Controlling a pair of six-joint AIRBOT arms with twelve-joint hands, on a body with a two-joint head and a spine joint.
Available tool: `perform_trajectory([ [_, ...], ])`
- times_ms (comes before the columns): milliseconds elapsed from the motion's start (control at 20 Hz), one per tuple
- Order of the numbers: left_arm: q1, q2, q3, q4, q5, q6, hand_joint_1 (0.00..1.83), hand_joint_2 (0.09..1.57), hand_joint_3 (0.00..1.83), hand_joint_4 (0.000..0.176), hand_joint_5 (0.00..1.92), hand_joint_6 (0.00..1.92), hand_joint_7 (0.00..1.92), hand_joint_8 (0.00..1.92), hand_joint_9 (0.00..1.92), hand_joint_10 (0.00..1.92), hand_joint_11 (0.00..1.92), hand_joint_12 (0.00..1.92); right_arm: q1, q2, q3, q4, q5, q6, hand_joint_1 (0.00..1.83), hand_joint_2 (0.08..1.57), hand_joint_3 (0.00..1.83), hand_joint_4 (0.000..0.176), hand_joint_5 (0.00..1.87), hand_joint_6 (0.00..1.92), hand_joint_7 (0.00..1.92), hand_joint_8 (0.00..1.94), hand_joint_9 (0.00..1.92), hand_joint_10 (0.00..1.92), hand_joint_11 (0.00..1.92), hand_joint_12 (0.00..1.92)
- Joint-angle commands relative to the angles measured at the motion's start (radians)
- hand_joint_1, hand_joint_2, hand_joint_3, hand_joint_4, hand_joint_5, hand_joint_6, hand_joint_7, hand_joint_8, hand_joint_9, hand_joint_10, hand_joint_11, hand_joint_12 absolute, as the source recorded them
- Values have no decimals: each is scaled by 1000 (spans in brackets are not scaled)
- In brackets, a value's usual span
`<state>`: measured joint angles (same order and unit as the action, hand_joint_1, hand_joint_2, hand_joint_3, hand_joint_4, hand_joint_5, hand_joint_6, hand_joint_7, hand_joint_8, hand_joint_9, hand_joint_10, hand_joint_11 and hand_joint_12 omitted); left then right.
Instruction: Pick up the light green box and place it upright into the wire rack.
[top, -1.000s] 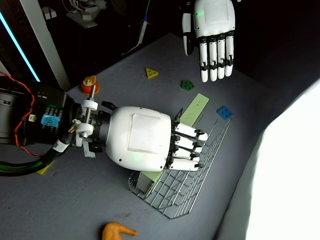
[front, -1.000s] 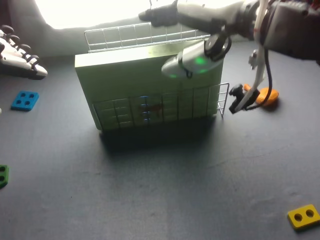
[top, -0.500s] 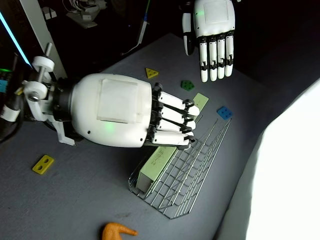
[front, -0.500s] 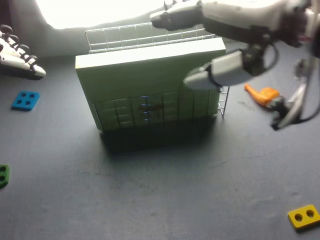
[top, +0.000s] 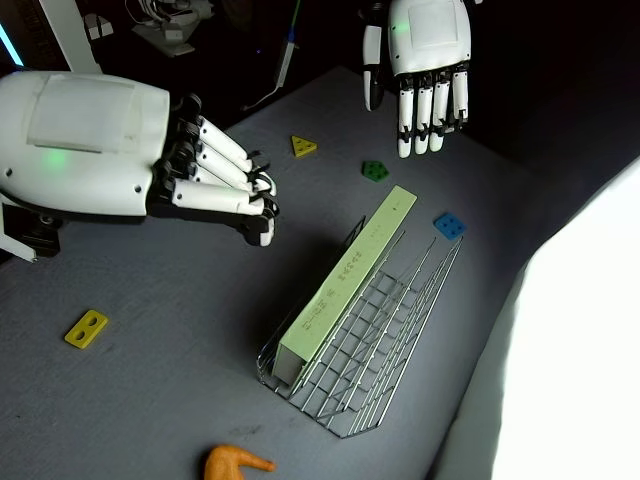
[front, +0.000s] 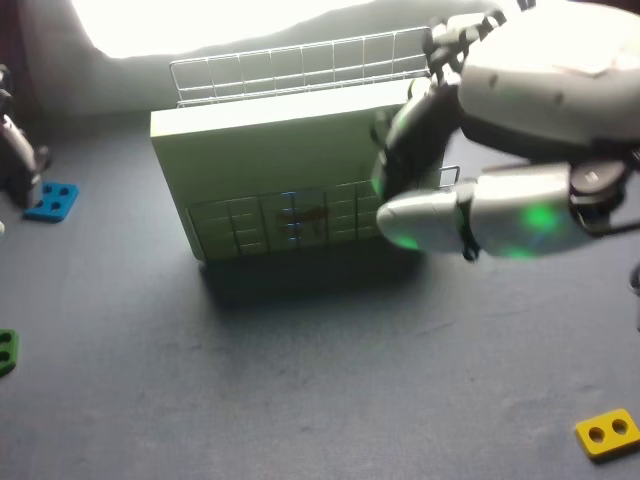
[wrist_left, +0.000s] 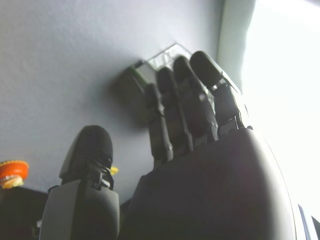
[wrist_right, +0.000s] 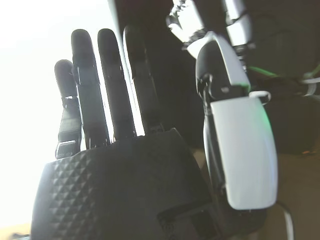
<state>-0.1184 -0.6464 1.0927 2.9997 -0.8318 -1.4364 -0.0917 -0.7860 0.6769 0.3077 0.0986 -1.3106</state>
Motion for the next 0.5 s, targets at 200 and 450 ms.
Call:
perform_trajectory([
  [200,-18,-13,41,4,80,7,455,1373,3,0,739,1463,991,1604,968,1865,783,1921,6,45,-50,-55,116,1,99,1362,1,0,958,1702,1142,1691,1088,1914,1070,1921],
  [450,-4,-19,71,-8,78,13,757,1367,3,138,562,1674,934,1741,974,1921,889,1921,-64,53,-52,-104,192,1,162,1364,0,0,1010,1812,1158,1816,1137,1921,1151,1921],
])
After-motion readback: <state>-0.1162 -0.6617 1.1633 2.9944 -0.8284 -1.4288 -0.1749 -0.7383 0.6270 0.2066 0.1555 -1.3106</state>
